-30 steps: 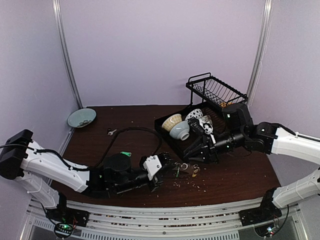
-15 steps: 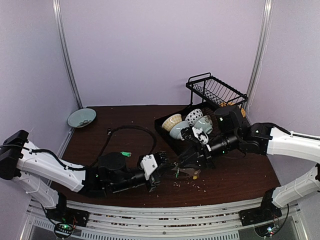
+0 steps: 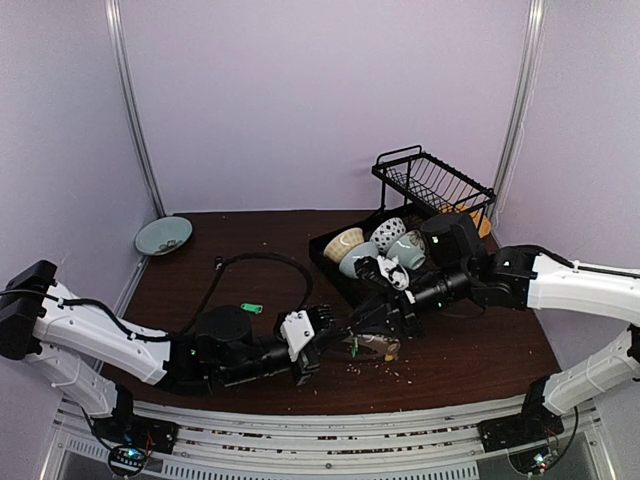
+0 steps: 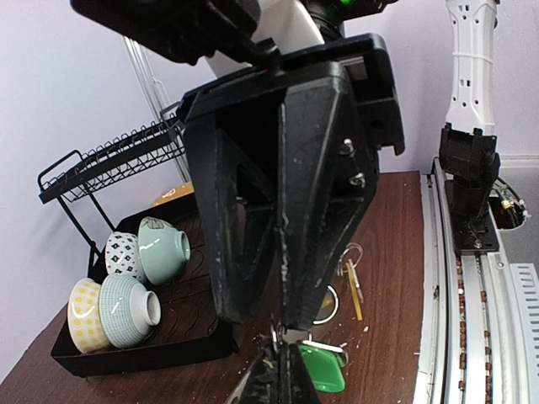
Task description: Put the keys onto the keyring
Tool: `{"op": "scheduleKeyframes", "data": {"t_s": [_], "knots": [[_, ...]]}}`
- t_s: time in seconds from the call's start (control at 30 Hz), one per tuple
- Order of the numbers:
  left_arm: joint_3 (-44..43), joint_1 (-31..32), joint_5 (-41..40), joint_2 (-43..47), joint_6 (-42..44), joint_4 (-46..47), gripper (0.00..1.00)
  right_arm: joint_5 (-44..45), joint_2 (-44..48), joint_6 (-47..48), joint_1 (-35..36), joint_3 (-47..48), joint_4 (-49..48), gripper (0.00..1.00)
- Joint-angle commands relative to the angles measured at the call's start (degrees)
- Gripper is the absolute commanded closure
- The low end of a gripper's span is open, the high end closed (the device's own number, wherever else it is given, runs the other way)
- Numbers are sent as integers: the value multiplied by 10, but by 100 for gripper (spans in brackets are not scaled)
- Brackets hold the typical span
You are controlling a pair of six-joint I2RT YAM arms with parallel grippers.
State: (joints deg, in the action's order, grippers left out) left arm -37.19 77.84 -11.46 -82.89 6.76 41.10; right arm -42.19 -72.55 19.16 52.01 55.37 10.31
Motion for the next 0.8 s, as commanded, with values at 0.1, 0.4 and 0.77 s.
{"op": "scheduleKeyframes", "data": {"t_s": [0.1, 0.4, 0.77], "knots": [[-2, 3, 2, 18, -3, 42, 100, 11, -4, 8, 4, 14, 8, 79], [1, 3, 6, 22, -4, 40, 100, 27, -9, 12, 9, 12, 7, 88], [2, 3, 6, 23, -6, 39, 100, 39, -9, 15, 13, 11, 12, 88]]}}
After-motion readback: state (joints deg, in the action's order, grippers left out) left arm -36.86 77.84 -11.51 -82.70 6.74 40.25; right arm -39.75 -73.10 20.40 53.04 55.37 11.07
